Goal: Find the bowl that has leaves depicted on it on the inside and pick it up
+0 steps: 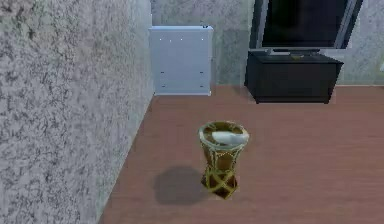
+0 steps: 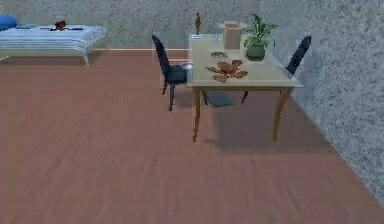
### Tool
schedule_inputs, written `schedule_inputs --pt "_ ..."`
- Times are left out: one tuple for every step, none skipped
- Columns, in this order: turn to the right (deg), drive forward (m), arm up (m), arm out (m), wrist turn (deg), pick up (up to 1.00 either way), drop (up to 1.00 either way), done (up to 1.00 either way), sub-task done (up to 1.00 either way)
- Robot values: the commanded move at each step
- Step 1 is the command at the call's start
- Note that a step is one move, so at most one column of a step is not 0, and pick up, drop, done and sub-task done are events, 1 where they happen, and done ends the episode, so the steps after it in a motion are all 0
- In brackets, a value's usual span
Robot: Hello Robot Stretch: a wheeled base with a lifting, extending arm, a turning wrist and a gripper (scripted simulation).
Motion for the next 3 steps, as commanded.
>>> schedule_inputs --pt "45.0 0.0 0.0 0.0 0.0 0.0 0.0 0.0 0.0" --pt "24.0 0.0 0.0 0.0 0.0 0.0 0.0 0.0 0.0" --pt "0.0 0.1 0.0 0.0 0.0 0.0 0.0 0.0 0.0"
